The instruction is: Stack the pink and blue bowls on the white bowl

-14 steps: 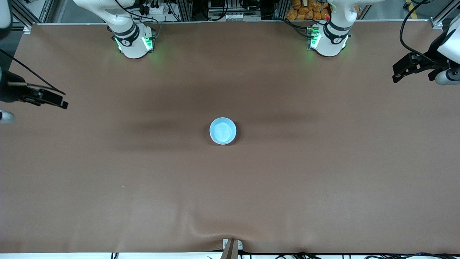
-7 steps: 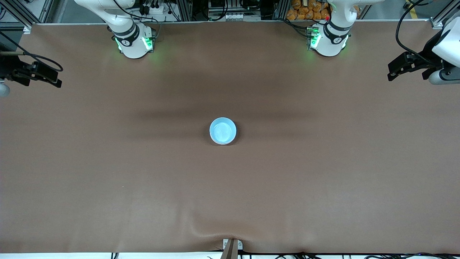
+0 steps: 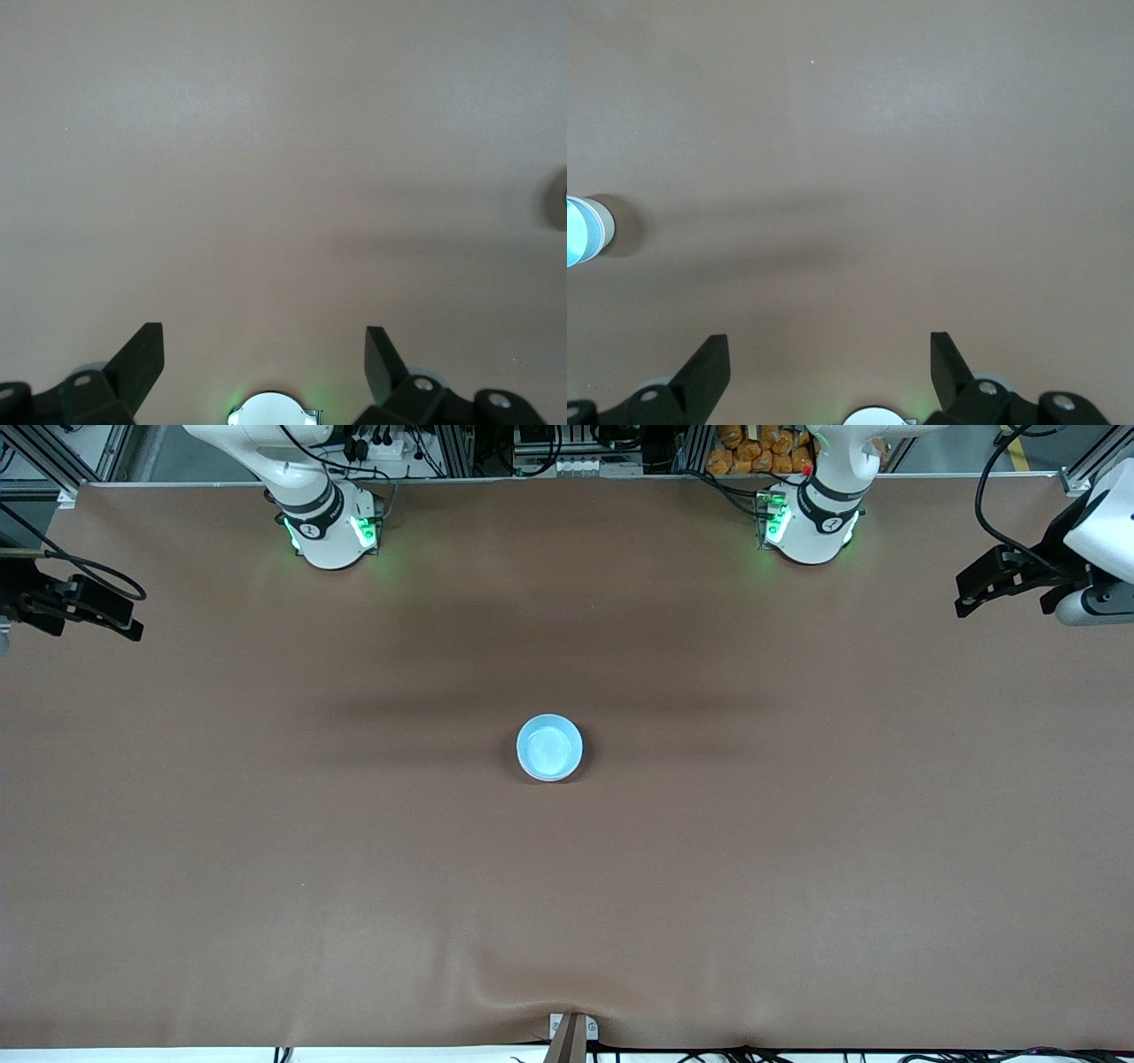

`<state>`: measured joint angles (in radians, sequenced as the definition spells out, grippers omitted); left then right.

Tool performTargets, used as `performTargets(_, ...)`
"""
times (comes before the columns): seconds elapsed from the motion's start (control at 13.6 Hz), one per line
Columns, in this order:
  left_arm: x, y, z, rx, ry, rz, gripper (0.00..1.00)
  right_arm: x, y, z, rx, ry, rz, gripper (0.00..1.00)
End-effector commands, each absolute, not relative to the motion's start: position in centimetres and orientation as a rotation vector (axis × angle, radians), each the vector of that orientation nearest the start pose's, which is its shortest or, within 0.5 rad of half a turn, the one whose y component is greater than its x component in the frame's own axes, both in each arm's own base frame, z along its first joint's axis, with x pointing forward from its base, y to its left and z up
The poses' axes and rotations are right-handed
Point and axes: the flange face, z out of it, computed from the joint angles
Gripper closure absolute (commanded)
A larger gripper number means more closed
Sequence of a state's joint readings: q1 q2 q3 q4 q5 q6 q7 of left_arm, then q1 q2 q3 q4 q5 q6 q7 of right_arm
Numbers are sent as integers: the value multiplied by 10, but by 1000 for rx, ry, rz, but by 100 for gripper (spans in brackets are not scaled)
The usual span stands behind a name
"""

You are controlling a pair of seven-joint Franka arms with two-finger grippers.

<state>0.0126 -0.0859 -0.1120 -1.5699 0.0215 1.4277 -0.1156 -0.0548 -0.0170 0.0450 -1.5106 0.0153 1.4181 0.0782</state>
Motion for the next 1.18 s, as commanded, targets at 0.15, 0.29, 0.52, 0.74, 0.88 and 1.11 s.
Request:
performTargets(0.15,498,-48,669,-3118,-5,65,0,524,-6,652,-3146,126,80,0)
performTargets(0.29,500,-44,672,-3118,-20,56,0,526,-14,653,-3141,145,72,0)
performTargets(0.52,501,-44,674,-3117,-22,48,0,527,-16,653,-3133,153,65,0)
performTargets(0.74,501,-44,677,-3118,-34,39,0,530,-16,650,-3132,153,75,0)
performTargets(0.88,502,-44,676,-3118,-30,41,0,530,-15,650,-3131,153,75,0)
performTargets(1.11,501,-44,677,-3118,-32,39,0,531,-15,649,-3131,153,77,0)
